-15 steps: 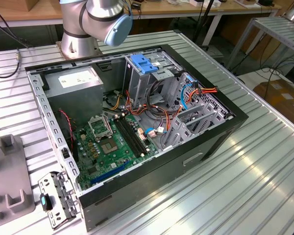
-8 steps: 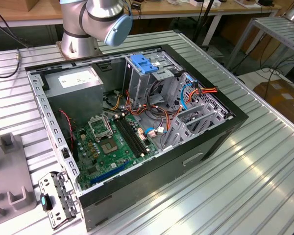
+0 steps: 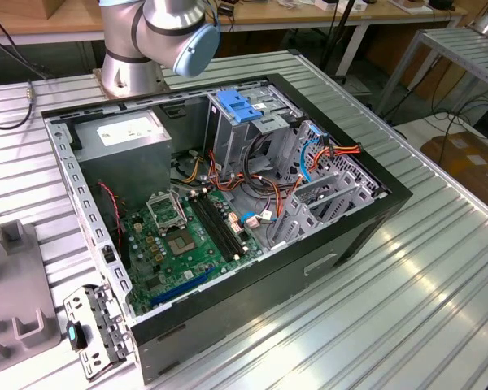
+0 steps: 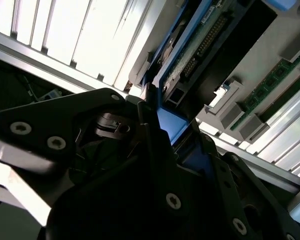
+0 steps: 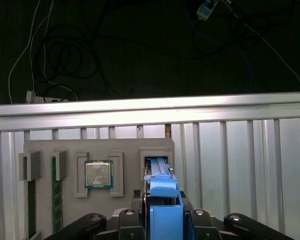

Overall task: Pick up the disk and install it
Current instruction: 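Pick up the disk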

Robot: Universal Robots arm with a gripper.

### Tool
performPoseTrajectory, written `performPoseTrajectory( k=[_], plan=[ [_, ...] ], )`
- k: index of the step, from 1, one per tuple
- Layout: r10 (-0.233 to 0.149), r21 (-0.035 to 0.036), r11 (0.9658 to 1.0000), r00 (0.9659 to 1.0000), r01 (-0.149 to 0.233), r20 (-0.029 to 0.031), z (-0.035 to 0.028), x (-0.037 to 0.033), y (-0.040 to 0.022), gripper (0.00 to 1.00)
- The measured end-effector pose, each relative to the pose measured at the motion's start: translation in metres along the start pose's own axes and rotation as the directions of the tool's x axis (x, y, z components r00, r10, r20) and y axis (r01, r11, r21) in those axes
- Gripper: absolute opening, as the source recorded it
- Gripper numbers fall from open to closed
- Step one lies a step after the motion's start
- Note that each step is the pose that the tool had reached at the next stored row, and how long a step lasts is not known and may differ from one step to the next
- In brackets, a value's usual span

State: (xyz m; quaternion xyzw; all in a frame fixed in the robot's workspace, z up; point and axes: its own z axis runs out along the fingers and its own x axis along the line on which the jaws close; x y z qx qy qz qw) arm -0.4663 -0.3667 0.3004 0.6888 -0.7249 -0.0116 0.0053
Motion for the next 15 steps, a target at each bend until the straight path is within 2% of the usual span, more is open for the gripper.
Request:
performPoseTrajectory(
  k=[8,15],
  plan=[
    [0.001,0.0000,1.0000,1.0000,-0.001,0.0000,-0.0008,0.0000,0.0000,0.37],
    [0.001,0.0000,1.0000,1.0000,-0.001,0.0000,-0.0061,0.0000,0.0002,0.37]
  ],
)
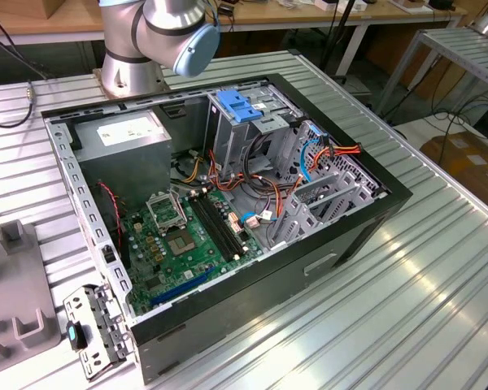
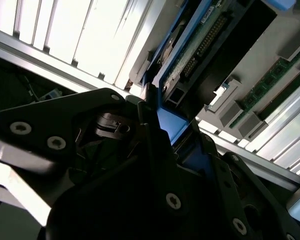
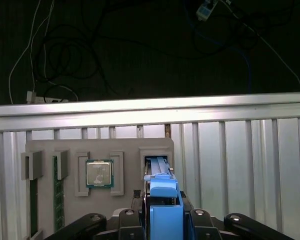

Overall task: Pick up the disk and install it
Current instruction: 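Pick up the disk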

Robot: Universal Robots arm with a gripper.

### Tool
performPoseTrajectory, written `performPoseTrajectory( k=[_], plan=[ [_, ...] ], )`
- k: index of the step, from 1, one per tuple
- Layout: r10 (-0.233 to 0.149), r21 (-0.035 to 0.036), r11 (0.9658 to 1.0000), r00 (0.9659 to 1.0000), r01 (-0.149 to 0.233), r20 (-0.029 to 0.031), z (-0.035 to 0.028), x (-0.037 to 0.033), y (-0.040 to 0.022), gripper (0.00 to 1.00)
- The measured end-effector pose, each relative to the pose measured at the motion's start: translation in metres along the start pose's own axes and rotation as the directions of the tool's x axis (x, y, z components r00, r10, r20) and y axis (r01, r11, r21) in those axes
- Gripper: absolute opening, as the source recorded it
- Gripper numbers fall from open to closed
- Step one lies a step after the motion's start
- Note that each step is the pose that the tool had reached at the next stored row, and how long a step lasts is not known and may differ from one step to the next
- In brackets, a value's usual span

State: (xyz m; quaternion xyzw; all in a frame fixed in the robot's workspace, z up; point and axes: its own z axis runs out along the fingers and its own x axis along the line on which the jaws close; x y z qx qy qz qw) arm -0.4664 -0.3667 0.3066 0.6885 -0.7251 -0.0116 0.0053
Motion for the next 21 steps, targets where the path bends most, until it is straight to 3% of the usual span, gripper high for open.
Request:
performPoseTrajectory(
  k=[9,17,21],
  plan=[
    [0.000,0.0001,1.0000,1.0000,0.000,0.0001,-0.0107,-0.0001,0.0002,0.37],
    [0.000,0.0000,1.0000,1.0000,0.000,0.0000,-0.0262,-0.0002,0.0006,0.37],
    [0.000,0.0000,1.0000,1.0000,0.000,0.0000,-0.0384,-0.0003,0.0009,0.37]
  ],
)
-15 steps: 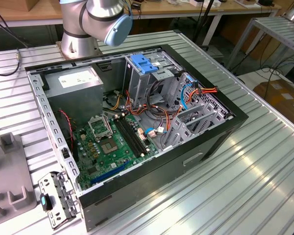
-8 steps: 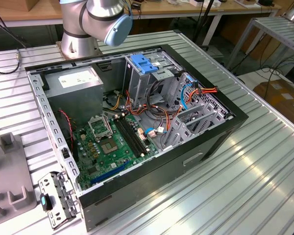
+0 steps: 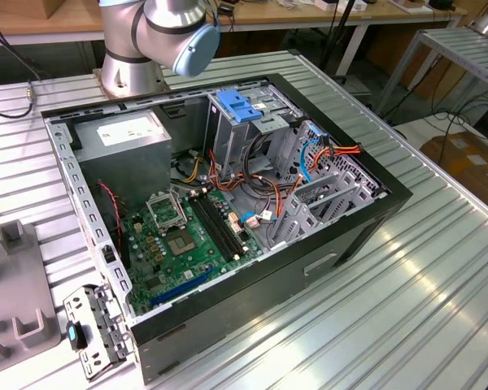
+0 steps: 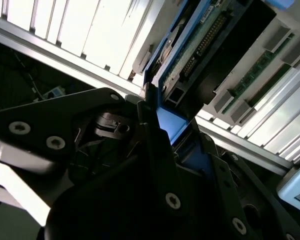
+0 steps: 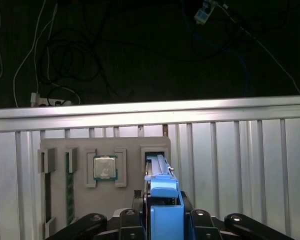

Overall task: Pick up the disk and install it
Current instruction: 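Pick up the disk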

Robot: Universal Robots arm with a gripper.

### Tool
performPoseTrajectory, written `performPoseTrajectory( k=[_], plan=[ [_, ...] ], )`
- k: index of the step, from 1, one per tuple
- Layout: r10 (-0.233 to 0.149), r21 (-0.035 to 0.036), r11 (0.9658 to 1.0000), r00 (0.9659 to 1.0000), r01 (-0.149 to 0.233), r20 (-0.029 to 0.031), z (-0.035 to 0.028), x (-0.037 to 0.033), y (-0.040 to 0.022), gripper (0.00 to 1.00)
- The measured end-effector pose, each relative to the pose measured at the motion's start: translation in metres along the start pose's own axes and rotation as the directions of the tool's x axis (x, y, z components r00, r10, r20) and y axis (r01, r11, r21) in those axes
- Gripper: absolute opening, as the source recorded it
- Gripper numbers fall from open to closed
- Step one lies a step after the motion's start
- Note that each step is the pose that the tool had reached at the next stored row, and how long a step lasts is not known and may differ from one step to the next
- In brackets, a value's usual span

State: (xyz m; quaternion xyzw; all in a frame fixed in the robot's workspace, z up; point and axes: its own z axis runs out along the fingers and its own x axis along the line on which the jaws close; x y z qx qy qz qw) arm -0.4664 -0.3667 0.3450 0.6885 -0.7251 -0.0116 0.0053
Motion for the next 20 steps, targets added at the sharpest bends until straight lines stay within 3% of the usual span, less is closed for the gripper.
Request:
performPoseTrajectory(
  k=[20],
  plan=[
    [0.000,0.0000,1.0000,1.0000,0.000,0.0001,-0.0190,-0.0002,0.0005,0.37]
  ],
)
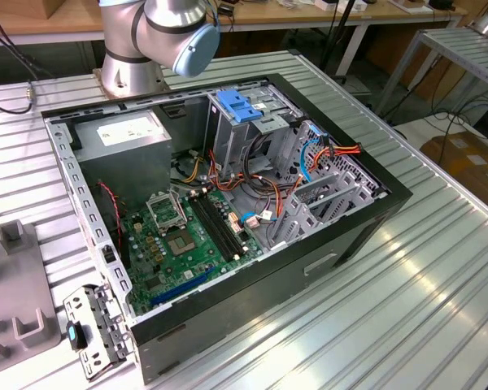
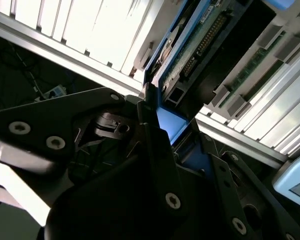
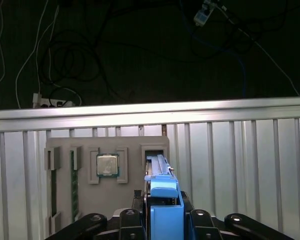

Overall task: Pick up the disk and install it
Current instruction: 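Pick up the disk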

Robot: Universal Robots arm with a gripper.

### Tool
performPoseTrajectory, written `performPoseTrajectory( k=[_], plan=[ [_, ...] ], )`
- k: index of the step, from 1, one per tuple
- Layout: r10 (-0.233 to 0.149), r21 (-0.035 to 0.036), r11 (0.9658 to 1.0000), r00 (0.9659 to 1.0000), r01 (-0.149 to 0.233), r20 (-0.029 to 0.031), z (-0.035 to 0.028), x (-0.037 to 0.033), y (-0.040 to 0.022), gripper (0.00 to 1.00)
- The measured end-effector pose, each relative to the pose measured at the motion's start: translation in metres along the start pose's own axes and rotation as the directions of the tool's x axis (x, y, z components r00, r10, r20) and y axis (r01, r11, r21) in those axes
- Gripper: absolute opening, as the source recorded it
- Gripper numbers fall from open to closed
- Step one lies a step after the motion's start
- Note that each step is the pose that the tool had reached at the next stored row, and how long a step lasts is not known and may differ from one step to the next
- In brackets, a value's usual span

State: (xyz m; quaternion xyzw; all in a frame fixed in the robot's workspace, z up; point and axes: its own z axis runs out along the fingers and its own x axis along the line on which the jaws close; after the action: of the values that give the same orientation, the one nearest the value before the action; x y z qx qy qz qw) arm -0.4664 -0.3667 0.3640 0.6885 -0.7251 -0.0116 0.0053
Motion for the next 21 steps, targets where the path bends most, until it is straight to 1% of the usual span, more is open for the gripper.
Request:
performPoseTrajectory(
  k=[4,21],
  plan=[
    [0.000,0.0001,1.0000,1.0000,0.000,0.0001,-0.0051,0.0000,0.0001,0.37],
    [0.000,0.0000,1.0000,1.0000,0.000,0.0000,-0.0189,-0.0002,0.0004,0.37]
  ],
)
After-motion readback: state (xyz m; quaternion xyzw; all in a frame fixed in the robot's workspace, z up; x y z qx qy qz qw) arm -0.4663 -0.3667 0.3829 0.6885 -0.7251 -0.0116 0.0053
